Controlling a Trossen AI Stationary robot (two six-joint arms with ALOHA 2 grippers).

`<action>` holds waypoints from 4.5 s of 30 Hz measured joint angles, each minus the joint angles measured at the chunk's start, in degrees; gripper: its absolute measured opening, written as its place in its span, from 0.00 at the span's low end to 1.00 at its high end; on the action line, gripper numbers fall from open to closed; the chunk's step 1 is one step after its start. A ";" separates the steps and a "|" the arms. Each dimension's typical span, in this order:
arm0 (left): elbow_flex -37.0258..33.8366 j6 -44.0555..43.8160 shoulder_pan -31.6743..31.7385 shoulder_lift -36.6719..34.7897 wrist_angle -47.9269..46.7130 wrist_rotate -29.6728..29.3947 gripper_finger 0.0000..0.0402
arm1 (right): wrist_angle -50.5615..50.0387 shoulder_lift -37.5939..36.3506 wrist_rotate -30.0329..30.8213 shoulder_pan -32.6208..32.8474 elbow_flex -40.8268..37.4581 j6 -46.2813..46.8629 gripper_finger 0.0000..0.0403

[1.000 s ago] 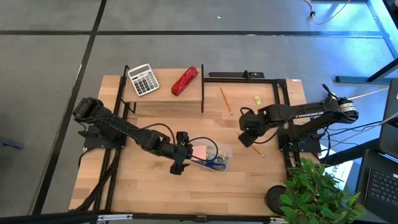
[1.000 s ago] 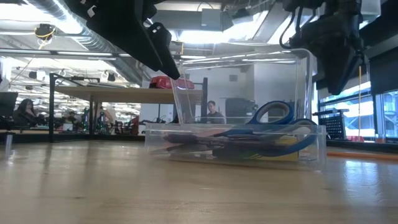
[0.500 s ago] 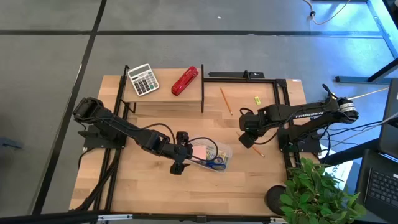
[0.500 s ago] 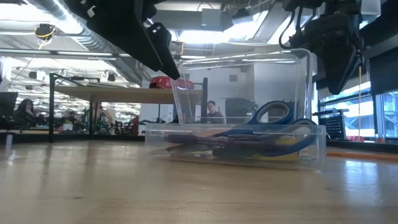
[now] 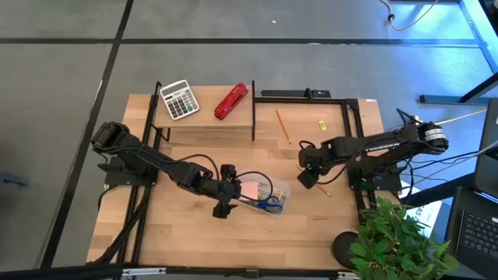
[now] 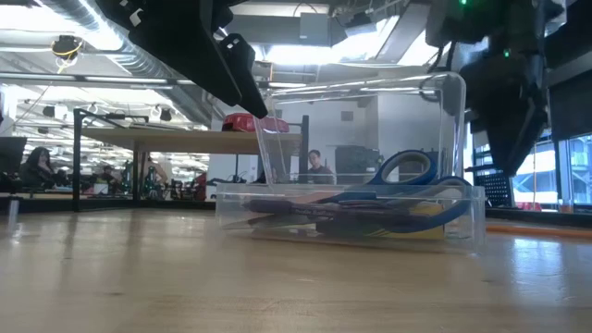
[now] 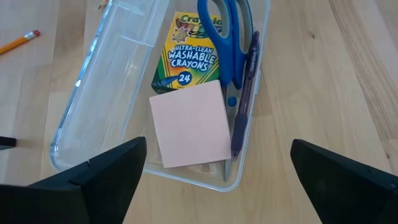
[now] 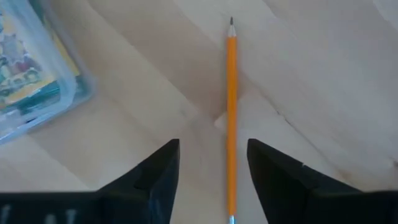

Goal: Pack school essentials
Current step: Put the bottom orange pencil into the transparent supply box

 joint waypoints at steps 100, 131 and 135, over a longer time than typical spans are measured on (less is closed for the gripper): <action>-0.02 0.02 -0.04 0.02 -0.20 -1.49 0.98 | -15.32 9.65 15.90 4.13 38.07 -8.89 0.05; -0.02 -6.05 -0.31 0.02 -10.87 -4.33 0.98 | 12.33 23.14 15.57 18.90 39.45 -11.96 0.04; -0.02 -6.05 -1.59 0.02 -10.85 -4.35 0.98 | 12.41 24.07 15.06 18.91 39.45 -11.89 0.04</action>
